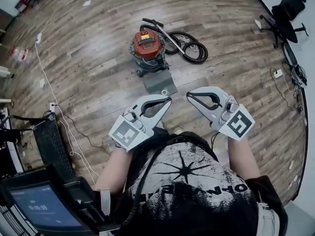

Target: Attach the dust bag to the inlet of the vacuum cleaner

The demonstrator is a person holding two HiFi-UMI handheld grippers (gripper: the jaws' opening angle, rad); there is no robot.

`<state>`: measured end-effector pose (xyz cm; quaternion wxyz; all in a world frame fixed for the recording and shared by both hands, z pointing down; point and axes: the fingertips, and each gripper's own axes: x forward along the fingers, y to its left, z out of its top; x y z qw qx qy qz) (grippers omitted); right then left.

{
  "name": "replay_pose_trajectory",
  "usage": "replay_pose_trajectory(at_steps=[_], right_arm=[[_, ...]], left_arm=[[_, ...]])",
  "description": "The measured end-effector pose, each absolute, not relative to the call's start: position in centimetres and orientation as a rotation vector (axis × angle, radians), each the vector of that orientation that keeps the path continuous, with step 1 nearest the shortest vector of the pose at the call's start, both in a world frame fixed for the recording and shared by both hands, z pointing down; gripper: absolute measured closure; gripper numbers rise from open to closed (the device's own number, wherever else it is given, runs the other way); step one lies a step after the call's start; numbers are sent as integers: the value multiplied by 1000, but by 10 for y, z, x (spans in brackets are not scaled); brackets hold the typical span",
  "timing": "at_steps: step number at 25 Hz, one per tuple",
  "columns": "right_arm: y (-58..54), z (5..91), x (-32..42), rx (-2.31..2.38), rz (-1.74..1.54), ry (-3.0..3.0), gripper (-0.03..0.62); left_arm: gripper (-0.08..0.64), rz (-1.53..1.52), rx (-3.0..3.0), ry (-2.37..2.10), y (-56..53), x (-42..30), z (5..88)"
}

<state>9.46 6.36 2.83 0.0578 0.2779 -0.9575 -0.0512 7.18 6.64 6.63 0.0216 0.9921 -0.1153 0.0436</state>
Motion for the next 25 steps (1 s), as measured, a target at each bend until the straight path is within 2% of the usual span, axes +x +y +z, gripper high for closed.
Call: replay_pose_trajectory(at_steps=[6,16,25], right_arm=[[38,33,59,816,-159,-2903,588],[-2,63,49,641,-136,-2892,588],[-44,193,99,239,-70,-2608,588]], left_arm=[[558,159,3028,-402,41,37,80],[558,178,2977,-515,3,26,94],[558,313,2842,-749,-48,55,148]])
